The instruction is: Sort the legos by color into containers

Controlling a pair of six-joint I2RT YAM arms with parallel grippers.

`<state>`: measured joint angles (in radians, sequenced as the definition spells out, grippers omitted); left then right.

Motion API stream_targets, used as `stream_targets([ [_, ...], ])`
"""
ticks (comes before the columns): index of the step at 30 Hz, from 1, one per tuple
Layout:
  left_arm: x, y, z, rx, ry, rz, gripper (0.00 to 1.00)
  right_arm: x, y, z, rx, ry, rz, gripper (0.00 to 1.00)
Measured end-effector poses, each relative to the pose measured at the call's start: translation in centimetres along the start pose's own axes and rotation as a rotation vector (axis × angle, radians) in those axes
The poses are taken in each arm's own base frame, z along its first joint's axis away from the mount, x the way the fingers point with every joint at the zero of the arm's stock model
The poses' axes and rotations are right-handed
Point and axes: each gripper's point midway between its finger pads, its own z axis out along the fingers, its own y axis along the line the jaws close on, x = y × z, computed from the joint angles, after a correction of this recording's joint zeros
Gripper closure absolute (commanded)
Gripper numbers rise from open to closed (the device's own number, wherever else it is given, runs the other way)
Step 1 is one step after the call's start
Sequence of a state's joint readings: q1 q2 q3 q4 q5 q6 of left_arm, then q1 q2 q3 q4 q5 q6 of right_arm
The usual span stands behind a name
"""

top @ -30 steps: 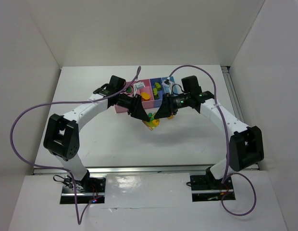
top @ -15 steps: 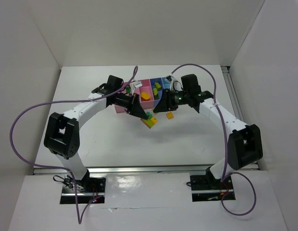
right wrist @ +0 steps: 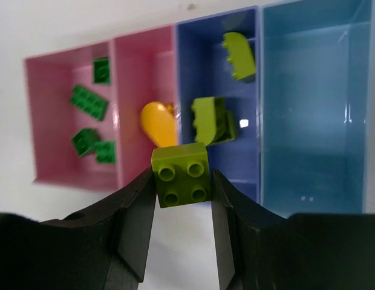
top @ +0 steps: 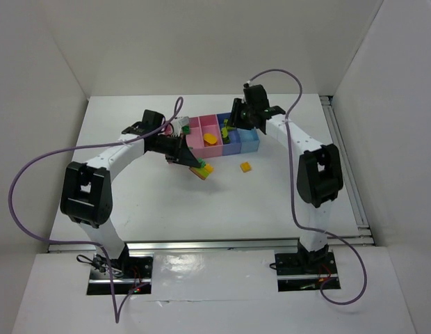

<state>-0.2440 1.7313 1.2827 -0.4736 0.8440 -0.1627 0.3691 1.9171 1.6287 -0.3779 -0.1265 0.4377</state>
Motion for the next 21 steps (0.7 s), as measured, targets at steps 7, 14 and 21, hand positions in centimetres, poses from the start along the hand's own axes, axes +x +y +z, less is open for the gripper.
stream_targets([
  [7,0.8,0.6,-0.6,-0.078,-0.003,-0.033,1.0,1.4,-3.4,6.0,0.163,0.051,-0.016,0.56],
  [14,0.5,0.1,-1.2,-0.092,-0.023,-0.038,1.0,0.3,-3.5,6.2,0.199,0.029,-0.042,0.38],
  [21,0.5,-0.2,-1.1,-0.073,-0.02,-0.034,1.0,-0.2,-1.6,1.9,0.146,0.005,-0.096,0.51],
])
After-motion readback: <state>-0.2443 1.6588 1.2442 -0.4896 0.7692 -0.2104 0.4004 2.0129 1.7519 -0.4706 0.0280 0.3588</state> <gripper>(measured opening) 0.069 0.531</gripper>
